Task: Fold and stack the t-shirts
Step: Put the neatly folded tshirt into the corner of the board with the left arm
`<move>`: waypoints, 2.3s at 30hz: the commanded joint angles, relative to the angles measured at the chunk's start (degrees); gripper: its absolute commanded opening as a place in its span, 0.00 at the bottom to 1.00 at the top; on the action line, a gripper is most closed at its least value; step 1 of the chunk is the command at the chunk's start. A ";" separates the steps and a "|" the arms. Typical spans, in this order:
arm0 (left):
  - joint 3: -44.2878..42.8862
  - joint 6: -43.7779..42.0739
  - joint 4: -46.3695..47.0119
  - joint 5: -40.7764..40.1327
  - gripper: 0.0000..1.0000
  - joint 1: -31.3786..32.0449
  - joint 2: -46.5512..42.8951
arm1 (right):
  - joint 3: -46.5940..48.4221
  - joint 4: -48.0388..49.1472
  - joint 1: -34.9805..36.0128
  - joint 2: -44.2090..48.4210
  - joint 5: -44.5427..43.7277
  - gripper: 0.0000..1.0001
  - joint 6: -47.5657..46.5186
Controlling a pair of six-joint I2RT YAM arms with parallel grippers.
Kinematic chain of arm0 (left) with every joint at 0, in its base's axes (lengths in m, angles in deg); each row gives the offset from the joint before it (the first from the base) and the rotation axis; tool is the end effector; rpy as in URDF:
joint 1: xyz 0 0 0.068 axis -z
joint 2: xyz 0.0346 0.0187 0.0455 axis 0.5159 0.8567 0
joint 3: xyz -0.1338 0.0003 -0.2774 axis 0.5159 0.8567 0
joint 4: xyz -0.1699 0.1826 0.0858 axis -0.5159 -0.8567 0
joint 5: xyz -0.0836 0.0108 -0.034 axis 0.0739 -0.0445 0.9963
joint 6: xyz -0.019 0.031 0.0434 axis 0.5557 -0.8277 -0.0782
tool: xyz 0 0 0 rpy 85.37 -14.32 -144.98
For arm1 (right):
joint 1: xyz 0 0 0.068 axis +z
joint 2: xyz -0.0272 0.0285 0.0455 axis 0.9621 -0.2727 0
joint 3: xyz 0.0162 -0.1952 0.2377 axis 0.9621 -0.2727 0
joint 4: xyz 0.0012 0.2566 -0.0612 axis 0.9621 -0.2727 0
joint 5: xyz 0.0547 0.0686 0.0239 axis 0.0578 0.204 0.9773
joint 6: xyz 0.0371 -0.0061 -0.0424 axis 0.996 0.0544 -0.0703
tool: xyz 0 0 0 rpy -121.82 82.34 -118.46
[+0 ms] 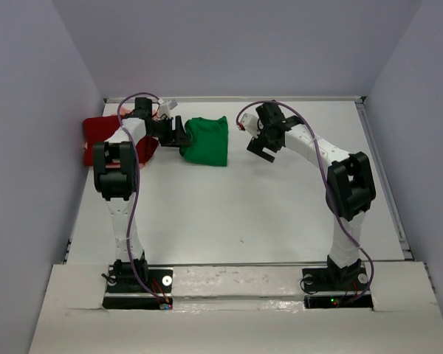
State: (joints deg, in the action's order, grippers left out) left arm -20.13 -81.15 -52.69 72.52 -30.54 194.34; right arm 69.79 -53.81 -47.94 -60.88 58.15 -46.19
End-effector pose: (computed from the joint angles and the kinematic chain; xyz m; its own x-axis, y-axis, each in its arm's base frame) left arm 0.5091 -0.0338 0.2135 -0.7574 0.0471 -0.6513 0.5078 0.6694 -0.5422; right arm 0.4103 0.1927 0.2725 -0.3527 -0.8900 -0.2891 -0.7415 0.4543 -0.4937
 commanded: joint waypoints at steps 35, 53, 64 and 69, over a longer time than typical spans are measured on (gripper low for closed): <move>-6.36 2.19 4.54 4.06 0.79 3.44 7.30 | -2.06 1.70 0.22 1.26 0.01 1.00 -0.95; -5.48 -3.08 1.03 -1.91 0.00 6.52 5.27 | -2.67 1.79 0.22 0.91 0.19 1.00 -0.78; -6.71 -5.01 -4.95 -8.84 0.00 7.22 0.27 | -2.85 1.87 0.22 1.69 2.20 1.00 0.10; -9.77 -5.98 -9.25 -18.14 0.00 7.92 -2.20 | -3.99 1.70 0.22 3.80 5.28 1.00 0.89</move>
State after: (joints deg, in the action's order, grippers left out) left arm -25.33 -85.15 -56.63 62.37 -23.09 197.62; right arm 66.57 -53.55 -47.94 -60.79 60.73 -46.37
